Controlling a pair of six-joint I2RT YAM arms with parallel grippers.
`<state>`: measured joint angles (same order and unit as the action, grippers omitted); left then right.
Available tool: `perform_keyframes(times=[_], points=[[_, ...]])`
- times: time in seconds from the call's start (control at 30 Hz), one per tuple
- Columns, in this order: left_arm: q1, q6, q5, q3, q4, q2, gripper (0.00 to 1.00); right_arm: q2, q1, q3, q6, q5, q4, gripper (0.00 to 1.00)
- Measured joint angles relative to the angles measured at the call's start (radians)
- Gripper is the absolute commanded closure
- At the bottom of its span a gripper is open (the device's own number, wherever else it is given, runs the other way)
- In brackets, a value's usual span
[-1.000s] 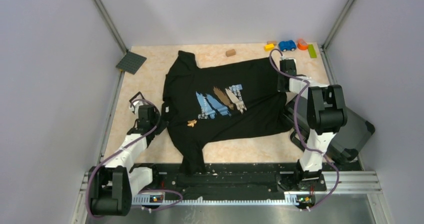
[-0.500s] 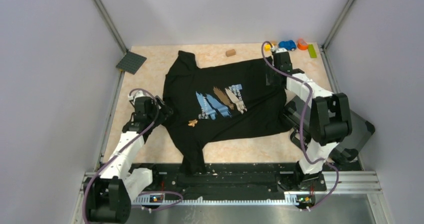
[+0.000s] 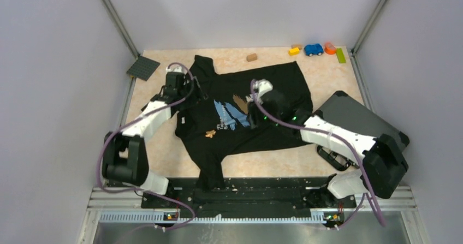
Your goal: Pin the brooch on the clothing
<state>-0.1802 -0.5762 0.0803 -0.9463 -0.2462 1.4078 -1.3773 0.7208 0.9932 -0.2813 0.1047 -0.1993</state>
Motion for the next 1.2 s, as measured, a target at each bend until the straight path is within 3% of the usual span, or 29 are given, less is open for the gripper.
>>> perform_keyframes(times=[0.13,0.3,0.5,0.93,1.03,1.2], points=[[-0.007,0.027,0.032,-0.156,0.016,0.21,0.24,0.002,0.224,-0.124,-0.083,-0.015,0.033,0.5],[-0.007,0.052,0.054,-0.317,0.012,0.423,0.26,-0.026,0.391,-0.163,-0.149,-0.016,0.08,0.5],[-0.007,0.056,0.061,-0.479,-0.016,0.596,0.21,-0.133,0.471,-0.161,-0.192,-0.029,0.164,0.5],[0.024,0.059,0.04,-0.761,-0.072,0.818,0.23,-0.354,0.52,-0.054,-0.185,-0.086,0.222,0.51],[0.037,0.059,0.043,-0.806,-0.071,0.849,0.23,-0.403,0.52,-0.01,-0.177,-0.092,0.23,0.59],[0.05,0.055,0.05,-0.888,-0.066,0.906,0.24,-0.463,0.52,0.025,-0.166,-0.092,0.221,1.0]])
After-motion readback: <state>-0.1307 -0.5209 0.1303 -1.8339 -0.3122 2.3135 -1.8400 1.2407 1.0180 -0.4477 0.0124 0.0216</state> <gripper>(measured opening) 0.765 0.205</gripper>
